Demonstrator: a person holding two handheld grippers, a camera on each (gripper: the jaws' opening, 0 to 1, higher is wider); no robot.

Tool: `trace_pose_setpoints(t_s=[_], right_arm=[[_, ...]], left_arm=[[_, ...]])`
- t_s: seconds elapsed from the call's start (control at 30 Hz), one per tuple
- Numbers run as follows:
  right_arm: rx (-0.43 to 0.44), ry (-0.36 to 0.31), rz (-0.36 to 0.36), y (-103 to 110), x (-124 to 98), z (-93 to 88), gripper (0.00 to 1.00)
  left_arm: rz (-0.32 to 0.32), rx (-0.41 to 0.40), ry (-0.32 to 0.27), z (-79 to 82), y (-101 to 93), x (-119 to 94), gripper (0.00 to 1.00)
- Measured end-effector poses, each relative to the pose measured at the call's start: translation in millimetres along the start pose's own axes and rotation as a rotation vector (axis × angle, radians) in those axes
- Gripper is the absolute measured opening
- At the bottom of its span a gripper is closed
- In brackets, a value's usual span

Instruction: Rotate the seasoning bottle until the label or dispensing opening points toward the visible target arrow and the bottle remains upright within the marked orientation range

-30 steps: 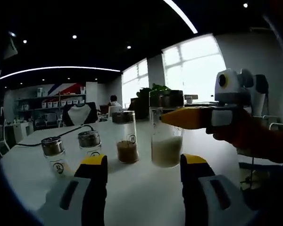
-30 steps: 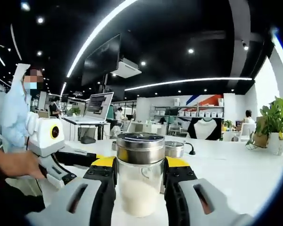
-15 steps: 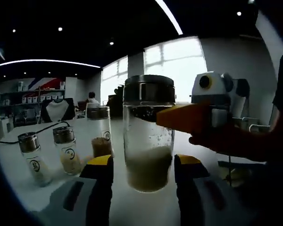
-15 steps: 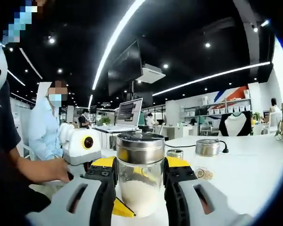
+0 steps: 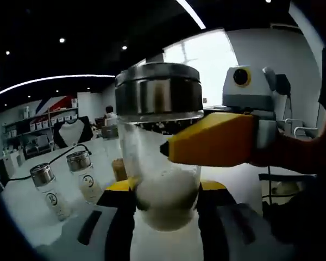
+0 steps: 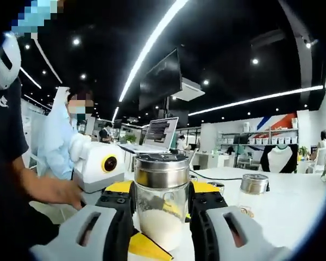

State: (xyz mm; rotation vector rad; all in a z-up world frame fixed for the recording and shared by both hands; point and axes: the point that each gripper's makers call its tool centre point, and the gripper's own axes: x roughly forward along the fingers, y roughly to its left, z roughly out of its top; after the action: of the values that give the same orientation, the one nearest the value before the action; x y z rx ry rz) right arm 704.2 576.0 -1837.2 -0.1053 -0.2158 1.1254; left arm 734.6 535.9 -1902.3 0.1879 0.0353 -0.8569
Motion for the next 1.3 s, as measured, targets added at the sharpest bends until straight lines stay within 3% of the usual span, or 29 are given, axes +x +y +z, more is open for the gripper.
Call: trace_pose_setpoints(t_s=[0.07,0.13,0.2,0.27,0.33,0.43,0.47,0.53,0.67,0.77,0.8,0.87,0.9,0.93,0.97,1.0,1.1,1.17,1.3], right_arm=[[-0.006,-0.006,-0.02,-1.0,1.9,1.4,0.36],[0.04,-0.025,-0.094,-10.4,6.5,0.6,0.35],[0.076,-0.022,-0.133,-14.6,8.7,-2.5,0.35],[0.084,-0.021,-0.178,-16.3,12.7,-4.2,0.36],[0.037,-0.016,-0.216,-15.5,16.5,-3.7,0.36],[0.019,-0.004,-0.235,-14.7,18.0,-3.9,0.37],[0.032,0.026,-0.284,-17.4,19.9,-6.4,0.37],[0.056,0.041,-0.306,-20.2,19.7,-9.3,0.37],[0.086,0.037,-0.339,-23.5,16.3,-10.6,0.37],[0.071,0.034,-0.32,-24.2,13.9,-7.8,0.36],[0.061,0.038,-0.295,-22.7,13.9,-7.2,0.36],[0.05,0.017,-0.226,-17.4,13.2,-3.4,0.36],[0.054,0.012,-0.187,-14.8,10.2,-2.7,0.36],[0.052,0.012,-0.144,-10.8,9.7,-1.9,0.36],[0.041,0.009,-0.112,-6.9,9.3,-0.6,0.36],[0.025,-0.003,-0.059,0.3,8.5,2.4,0.36],[-0.008,-0.012,0.008,10.9,6.3,6.1,0.36],[-0.029,-0.005,0.018,12.5,7.2,5.2,0.37],[-0.117,0.051,-0.002,9.1,9.3,-2.3,0.37]], left_arm=[[0.055,0.001,-0.01,2.6,7.3,-0.6,0.46],[0.194,0.011,-0.002,1.7,26.9,-3.7,0.46],[0.248,0.024,0.014,-1.1,33.2,-5.0,0.46],[0.279,0.037,0.026,-2.5,36.0,-5.4,0.46],[0.316,0.041,0.025,-2.1,37.5,-5.8,0.46],[0.338,0.045,0.026,-2.7,38.4,-5.5,0.46],[0.346,0.047,0.027,-3.0,38.7,-5.3,0.46],[0.354,0.072,0.045,-5.2,37.8,-4.9,0.47],[0.322,0.075,0.037,-3.5,33.1,-2.2,0.48],[0.247,0.038,-0.019,3.1,25.8,0.2,0.48],[0.186,0.0,-0.056,7.3,22.4,-0.1,0.48],[0.147,-0.02,-0.081,10.1,20.2,-0.9,0.48],[0.069,-0.024,-0.096,12.7,14.7,-2.6,0.48],[0.056,-0.038,-0.101,13.4,13.4,-3.1,0.47],[-0.002,-0.073,-0.115,15.9,9.8,-6.7,0.47],[-0.03,-0.076,-0.126,17.9,8.0,-8.4,0.46],[-0.105,-0.066,-0.132,19.8,-1.4,-13.1,0.47],[-0.078,-0.025,-0.11,18.7,-0.5,-13.8,0.47],[0.087,0.134,-0.023,10.0,16.5,-10.0,0.47]])
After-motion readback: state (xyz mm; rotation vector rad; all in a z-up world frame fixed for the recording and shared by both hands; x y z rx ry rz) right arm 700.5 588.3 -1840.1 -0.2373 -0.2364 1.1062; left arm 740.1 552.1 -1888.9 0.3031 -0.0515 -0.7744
